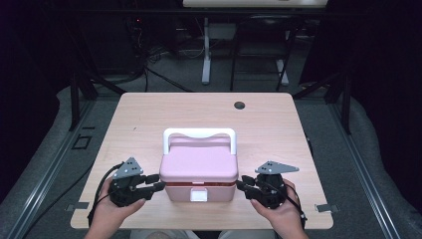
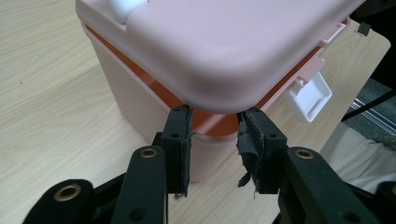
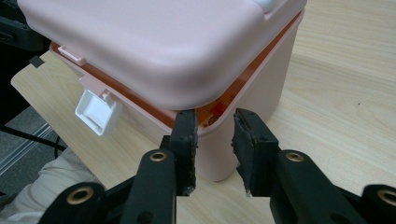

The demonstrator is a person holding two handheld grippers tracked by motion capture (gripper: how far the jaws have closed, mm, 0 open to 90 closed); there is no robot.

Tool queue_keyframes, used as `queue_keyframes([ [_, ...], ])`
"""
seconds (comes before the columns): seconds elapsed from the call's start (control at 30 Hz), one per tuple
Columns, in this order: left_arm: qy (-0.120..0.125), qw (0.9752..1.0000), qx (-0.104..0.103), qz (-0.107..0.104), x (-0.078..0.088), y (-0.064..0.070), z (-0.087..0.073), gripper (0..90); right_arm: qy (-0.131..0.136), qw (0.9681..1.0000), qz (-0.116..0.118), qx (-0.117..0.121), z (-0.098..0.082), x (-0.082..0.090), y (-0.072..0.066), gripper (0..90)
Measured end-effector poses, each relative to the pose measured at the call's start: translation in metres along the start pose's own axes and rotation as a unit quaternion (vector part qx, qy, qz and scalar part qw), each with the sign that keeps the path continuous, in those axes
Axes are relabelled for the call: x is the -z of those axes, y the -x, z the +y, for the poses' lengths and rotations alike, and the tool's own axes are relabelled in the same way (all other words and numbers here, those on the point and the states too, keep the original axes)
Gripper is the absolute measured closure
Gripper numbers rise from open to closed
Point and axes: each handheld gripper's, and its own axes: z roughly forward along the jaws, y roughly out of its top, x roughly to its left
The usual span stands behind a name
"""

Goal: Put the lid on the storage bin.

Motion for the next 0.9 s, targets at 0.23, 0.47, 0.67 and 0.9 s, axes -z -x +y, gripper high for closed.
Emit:
queue_keyframes([
  [0.23,0.001,1.0,0.0,-0.002,0.002,0.002,-0.003,64.3,0.002,1.0,0.001,-0.004,-0.003,0.003,0.0,68.8],
  [0.47,-0.002,1.0,0.001,-0.001,0.002,0.002,-0.004,64.3,0.003,1.0,0.002,-0.005,-0.004,0.004,0.0,68.7],
  [0.67,-0.002,1.0,0.003,0.0,0.005,0.003,-0.004,64.1,0.005,1.0,0.003,-0.006,-0.003,0.004,0.0,68.7],
  [0.9,0.013,0.9999,0.006,-0.002,0.01,0.002,-0.004,64.2,0.007,0.9999,0.003,-0.007,-0.003,0.005,-0.001,68.6],
])
